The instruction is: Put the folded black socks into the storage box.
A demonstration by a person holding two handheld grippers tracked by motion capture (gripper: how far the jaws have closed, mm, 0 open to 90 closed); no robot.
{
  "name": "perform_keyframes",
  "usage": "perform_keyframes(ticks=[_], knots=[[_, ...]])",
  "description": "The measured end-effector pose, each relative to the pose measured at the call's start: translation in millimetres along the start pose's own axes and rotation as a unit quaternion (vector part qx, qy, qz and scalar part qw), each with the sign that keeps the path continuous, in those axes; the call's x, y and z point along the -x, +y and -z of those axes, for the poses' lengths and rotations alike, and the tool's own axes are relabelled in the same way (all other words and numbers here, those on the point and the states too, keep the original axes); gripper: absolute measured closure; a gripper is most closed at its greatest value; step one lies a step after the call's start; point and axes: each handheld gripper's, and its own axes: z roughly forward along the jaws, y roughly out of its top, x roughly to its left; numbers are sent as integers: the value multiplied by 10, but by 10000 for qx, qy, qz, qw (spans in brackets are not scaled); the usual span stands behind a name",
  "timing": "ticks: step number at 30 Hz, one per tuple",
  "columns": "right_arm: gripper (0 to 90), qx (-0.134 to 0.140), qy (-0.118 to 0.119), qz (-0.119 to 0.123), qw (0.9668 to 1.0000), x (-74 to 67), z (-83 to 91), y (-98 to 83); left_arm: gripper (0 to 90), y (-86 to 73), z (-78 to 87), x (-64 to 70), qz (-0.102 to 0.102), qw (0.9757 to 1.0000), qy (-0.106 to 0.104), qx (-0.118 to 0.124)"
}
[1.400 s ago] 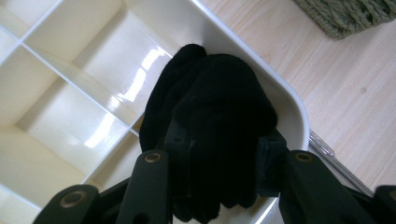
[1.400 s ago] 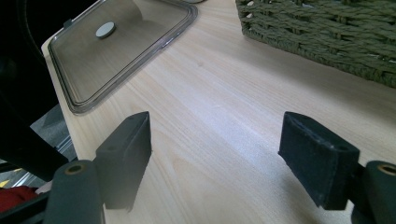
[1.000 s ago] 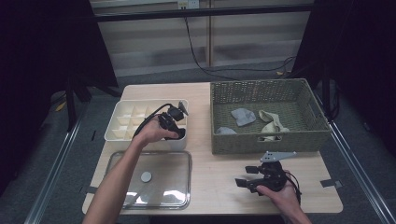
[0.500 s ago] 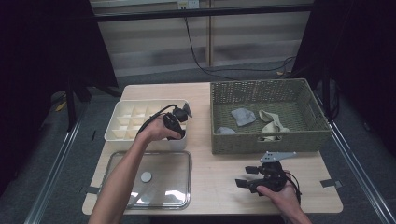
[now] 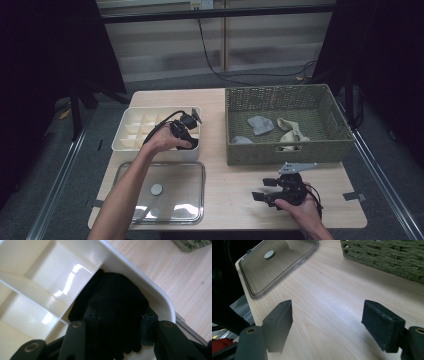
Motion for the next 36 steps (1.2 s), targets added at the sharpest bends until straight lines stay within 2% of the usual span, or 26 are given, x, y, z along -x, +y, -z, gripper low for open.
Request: perform_keyframes(ticks=[7, 11, 14, 15, 17, 18, 21, 23, 25, 26, 27, 29, 32, 36], knots=[[245, -11, -21, -15, 10000, 3, 15, -7, 566, -33, 72, -10, 3, 9999, -20, 166], [245, -15, -16, -27, 10000, 4, 13, -6, 481, -74, 180, -46, 91, 9992, -90, 376], [245, -23, -17, -20, 10000, -1, 6, -6, 450, -101, 219, -53, 89, 9990, -34, 445], [245, -25, -14, -16, 10000, -2, 2, -7, 432, -103, 224, -55, 118, 9990, -29, 441], [245, -29, -1, 3, 10000, -4, -4, -6, 373, -104, 217, -56, 160, 9989, 114, 432], [245, -47, -5, -14, 10000, -7, -4, -5, 353, -102, 218, -64, 126, 9991, 130, 386], [245, -47, -2, -15, 10000, -6, -8, -4, 344, -96, 180, -76, 161, 9992, 120, 353], [245, -55, -1, -17, 10000, -4, -10, -3, 349, -90, 172, -72, 149, 9993, 169, 312], [245, -57, 7, -11, 10000, -4, -10, -3, 393, -92, 181, -67, 151, 9991, 168, 347], [245, -62, -2, -13, 10000, -5, -11, -4, 431, -95, 188, -59, 53, 9992, 80, 375], [245, -63, 2, -7, 10000, -5, -11, -4, 497, -96, 185, -38, 39, 9992, 97, 375], [245, -62, 15, -5, 10000, -8, -9, -6, 498, -91, 161, -17, 18, 9992, 126, 372], [243, -70, 1, 0, 10000, -5, -17, -8, 567, -62, 118, -34, -18, 9993, 14, 374], [243, -84, 23, 3, 10000, -8, -21, -10, 623, -17, 62, -46, 5, 9996, 19, 286]])
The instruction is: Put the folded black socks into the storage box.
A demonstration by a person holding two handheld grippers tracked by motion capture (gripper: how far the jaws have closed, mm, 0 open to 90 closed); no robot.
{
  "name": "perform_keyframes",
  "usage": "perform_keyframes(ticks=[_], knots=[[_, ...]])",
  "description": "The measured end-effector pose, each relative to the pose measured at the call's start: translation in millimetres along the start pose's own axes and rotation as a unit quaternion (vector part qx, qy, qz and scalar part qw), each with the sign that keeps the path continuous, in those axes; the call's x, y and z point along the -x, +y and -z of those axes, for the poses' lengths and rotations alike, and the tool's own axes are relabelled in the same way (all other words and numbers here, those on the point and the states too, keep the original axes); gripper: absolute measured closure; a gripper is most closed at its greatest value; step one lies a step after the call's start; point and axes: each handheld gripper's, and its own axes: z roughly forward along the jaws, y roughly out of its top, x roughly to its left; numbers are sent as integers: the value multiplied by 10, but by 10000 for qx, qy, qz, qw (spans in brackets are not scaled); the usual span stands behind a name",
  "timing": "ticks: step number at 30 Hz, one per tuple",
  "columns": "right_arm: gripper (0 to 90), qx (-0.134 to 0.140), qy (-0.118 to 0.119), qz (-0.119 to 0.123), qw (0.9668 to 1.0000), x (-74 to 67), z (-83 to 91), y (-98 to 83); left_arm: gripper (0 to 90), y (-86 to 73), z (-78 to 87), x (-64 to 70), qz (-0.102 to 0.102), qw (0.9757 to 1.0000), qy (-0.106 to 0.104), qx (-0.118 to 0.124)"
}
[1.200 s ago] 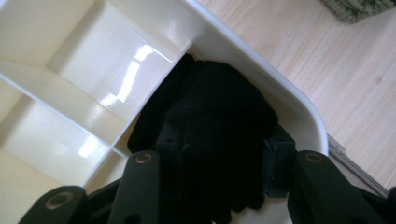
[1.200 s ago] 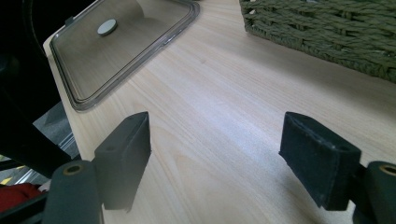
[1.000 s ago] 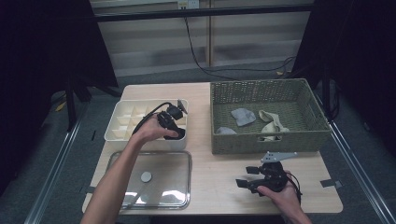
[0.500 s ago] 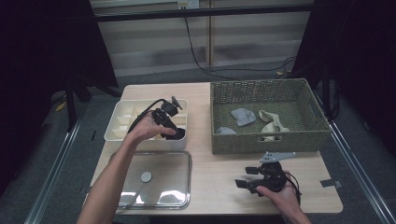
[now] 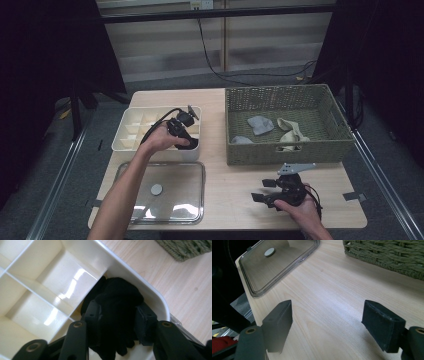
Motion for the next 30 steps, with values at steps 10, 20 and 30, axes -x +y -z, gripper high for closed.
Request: perform_keyframes(ticks=[10, 20, 30], knots=[[242, -38, 11, 11, 10000, -8, -8, -1, 656, 59, -109, -40, 215, 9997, -16, -101], [238, -32, -10, 1, 10000, 13, -23, 19, 597, -75, -54, -52, 98, 9992, -164, 352], [228, 60, -59, -75, 9999, 48, -10, 43, 370, -278, 104, -139, 415, 9917, -428, 1143]])
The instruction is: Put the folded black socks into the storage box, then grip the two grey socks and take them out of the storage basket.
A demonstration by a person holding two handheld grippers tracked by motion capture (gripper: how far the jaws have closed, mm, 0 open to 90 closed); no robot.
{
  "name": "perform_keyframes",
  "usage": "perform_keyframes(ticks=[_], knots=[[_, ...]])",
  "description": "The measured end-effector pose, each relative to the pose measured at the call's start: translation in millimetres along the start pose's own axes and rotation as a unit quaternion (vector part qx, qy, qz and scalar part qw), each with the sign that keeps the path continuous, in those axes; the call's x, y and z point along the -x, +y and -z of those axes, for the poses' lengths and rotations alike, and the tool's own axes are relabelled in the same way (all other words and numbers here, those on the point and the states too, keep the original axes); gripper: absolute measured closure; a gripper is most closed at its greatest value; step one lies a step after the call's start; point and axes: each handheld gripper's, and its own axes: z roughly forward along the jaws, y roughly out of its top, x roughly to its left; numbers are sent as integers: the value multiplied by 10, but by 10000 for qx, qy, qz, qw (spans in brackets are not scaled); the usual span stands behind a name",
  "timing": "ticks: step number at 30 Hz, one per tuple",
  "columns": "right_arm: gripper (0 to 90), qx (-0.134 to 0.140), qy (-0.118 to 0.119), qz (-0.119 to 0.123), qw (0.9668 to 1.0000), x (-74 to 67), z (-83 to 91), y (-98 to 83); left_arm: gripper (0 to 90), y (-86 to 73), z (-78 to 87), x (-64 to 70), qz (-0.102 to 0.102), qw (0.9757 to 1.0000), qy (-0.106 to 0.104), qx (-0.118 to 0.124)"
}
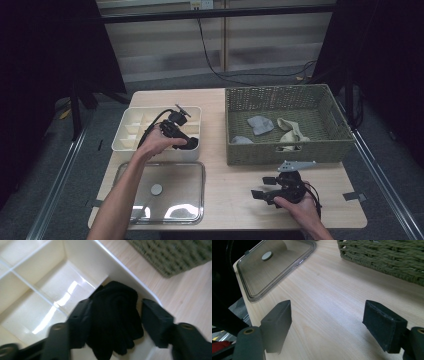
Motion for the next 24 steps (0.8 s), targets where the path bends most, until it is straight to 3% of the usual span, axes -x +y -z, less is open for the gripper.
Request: perform_keyframes(ticks=[2, 4, 7, 9, 11, 15, 18, 24], knots=[[226, 43, -8, -32, 10000, 4, 14, 10, 344, -45, 66, -13, 69, 9996, -76, 257], [218, 81, -29, -49, 10000, 12, 30, 21, 294, -91, 141, -8, 21, 9990, -2, 443], [212, 196, -94, -87, 9997, 28, 59, 43, 218, -157, 234, 9, 97, 9967, -11, 802], [212, 265, -106, -107, 9995, 37, 70, 57, 215, -202, 265, 41, 232, 9939, -16, 1076], [215, 280, -125, -128, 9994, 39, 77, 73, 225, -277, 309, 71, 225, 9916, -24, 1276], [237, 266, -128, -32, 9996, 35, 82, 128, 292, -418, 338, 145, 123, 9899, -42, 1409], [253, 288, -131, 65, 9995, 20, 110, 175, 283, -563, 363, 205, 173, 9864, 11, 1632], [299, 308, -98, 97, 9994, 29, 143, 239, 257, -783, 399, 326, 76, 9828, 153, 1836]])
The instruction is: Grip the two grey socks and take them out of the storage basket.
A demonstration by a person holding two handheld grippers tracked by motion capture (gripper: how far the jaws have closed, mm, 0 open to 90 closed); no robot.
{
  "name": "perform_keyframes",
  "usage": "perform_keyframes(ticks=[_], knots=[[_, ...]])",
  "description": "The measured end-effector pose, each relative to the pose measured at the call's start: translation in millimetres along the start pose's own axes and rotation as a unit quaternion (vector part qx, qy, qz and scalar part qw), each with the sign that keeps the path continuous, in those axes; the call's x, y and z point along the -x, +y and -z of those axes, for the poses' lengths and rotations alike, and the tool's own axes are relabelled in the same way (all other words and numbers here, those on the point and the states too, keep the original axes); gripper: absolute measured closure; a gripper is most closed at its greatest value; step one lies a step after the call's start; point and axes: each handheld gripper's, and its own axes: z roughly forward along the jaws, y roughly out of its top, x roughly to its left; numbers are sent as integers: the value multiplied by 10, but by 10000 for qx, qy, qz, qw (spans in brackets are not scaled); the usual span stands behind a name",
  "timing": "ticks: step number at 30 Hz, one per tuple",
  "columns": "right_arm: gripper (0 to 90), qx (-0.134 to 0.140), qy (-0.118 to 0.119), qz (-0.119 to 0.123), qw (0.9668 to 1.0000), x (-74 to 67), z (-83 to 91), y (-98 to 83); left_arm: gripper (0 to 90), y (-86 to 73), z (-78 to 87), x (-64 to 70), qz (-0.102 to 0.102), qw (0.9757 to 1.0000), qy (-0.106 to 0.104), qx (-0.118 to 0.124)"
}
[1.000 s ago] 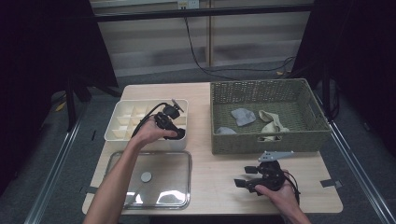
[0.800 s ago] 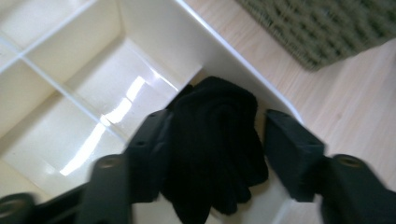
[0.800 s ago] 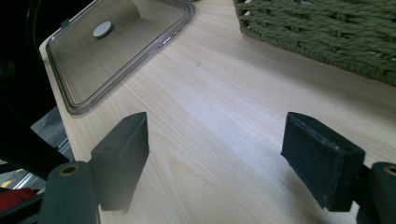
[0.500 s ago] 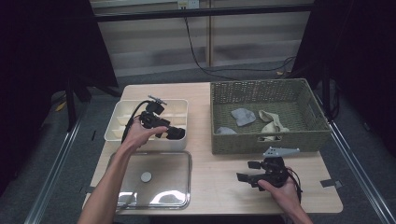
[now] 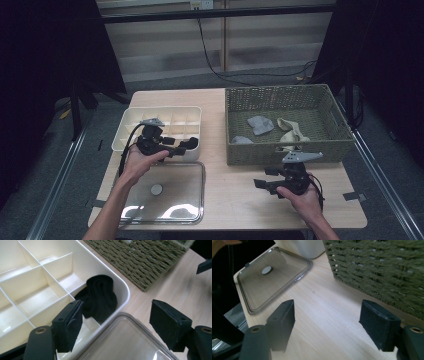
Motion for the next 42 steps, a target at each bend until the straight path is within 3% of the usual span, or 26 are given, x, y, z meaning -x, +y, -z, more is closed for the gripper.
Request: perform_keyframes(ticks=[6, 12, 15, 19, 24, 27, 34, 42], knots=[[346, 140, -12, 75, 9999, 0, 28, 99, 230, -184, 134, 169, -51, 9996, 46, 285], [387, 201, 23, 47, 9998, 8, 44, 151, 204, -405, 144, 322, -7, 9991, 139, 401], [396, 218, 28, 59, 9997, 14, 64, 181, 191, -490, 150, 398, -66, 9990, 218, 384], [409, 276, 61, 106, 9995, 6, 109, 254, 169, -615, 175, 498, 7, 9989, 163, 447], [407, 459, 91, 157, 9988, -7, 201, 425, 150, -749, 165, 626, -106, 9992, 172, 333], [412, 481, 81, 242, 9985, -3, 239, 533, 173, -813, 175, 657, -61, 9992, 176, 358], [438, 563, -55, 281, 9980, 141, 298, 832, 173, -1011, 170, 690, -26, 9995, 184, 267], [447, 373, -333, 242, 9985, 390, 237, 1123, 168, -1117, 197, 703, 43, 9995, 164, 266]])
